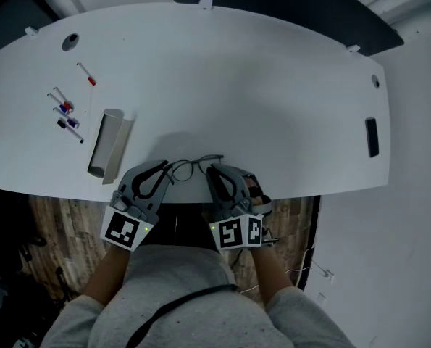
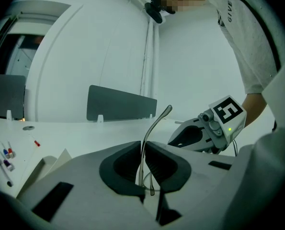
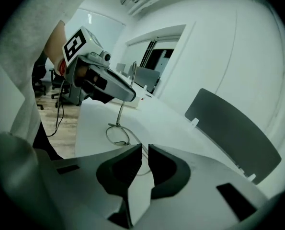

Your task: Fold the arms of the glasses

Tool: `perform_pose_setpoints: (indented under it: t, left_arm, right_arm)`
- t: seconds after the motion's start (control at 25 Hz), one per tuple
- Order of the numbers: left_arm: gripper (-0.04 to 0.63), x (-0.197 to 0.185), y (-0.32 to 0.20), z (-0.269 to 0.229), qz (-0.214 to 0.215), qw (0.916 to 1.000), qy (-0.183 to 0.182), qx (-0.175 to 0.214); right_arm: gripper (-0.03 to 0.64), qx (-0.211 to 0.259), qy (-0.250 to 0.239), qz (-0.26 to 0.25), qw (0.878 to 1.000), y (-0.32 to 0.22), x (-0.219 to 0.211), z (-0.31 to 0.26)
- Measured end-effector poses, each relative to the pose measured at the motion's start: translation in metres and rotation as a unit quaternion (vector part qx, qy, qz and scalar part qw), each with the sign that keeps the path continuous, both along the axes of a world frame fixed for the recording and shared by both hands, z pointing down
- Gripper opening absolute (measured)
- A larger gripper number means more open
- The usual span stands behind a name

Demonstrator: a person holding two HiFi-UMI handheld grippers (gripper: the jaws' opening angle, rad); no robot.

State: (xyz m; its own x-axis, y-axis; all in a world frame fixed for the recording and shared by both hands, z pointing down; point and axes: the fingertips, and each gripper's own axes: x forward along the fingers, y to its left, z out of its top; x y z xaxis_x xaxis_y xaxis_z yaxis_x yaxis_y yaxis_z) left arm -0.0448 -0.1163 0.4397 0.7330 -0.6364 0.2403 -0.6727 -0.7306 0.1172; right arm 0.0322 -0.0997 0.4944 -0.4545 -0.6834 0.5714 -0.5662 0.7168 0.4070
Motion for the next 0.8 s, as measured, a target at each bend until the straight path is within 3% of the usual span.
perform_pose_setpoints:
  t: [0.48, 0.8]
  left_arm:
    - [0.038, 0.008, 0.005, -0.001, 0.021, 0.9998, 0.002, -0.005]
    - [0.044, 0.015, 0.010, -0.005, 0.041, 0.9990, 0.013, -0.010]
  right_arm:
    - [0.037, -0.094, -0.059, 0.050, 0.993, 0.003, 0.004, 0.021]
    - [0.037, -0.121, -0.070, 0.063, 0.988, 0.004, 0.005, 0.031]
